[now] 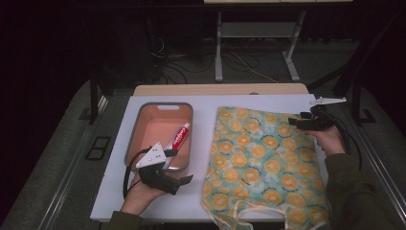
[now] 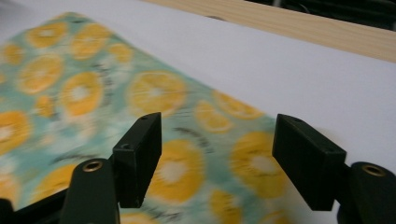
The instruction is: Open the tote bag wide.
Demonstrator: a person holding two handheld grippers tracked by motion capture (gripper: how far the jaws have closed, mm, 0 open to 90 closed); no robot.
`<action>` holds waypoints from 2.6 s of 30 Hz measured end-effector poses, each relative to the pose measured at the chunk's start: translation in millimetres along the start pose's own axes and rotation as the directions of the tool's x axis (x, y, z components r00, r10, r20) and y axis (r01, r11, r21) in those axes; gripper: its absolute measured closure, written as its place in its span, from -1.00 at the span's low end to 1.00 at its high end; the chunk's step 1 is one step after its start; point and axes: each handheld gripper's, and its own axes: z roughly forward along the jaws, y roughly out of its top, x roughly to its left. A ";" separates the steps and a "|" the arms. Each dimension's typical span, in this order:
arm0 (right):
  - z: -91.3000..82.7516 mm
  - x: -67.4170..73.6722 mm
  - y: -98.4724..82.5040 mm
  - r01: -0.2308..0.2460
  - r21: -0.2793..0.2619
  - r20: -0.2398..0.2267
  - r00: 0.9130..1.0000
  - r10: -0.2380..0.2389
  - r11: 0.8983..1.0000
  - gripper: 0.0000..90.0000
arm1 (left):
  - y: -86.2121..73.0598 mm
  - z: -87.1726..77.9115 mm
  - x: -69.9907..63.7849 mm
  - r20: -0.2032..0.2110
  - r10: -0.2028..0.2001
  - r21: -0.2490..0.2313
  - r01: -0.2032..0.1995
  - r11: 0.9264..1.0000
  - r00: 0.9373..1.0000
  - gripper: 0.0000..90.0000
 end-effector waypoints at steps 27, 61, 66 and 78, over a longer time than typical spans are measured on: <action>-54.8 152.2 -70.2 0.333 0.009 -0.462 0.838 -0.292 0.943 -0.27 | -0.9 2.5 0.0 -0.007 0.000 0.010 0.000 1.000 1.000 -1.00; -47.4 222.2 -105.7 0.633 -0.011 -0.573 0.630 -0.524 0.774 0.98 | 0.0 5.5 0.3 -0.009 0.005 0.019 -0.005 1.000 1.000 -1.00; -42.3 221.7 -98.1 0.601 -0.009 -0.545 0.667 -0.508 0.799 0.98 | 0.0 5.6 0.4 -0.009 0.004 0.019 -0.004 1.000 1.000 -1.00; -4.9 207.7 -62.2 0.519 0.054 -0.384 0.800 -0.462 0.853 0.98 | 0.2 6.0 0.8 -0.008 0.001 0.019 -0.001 1.000 1.000 -1.00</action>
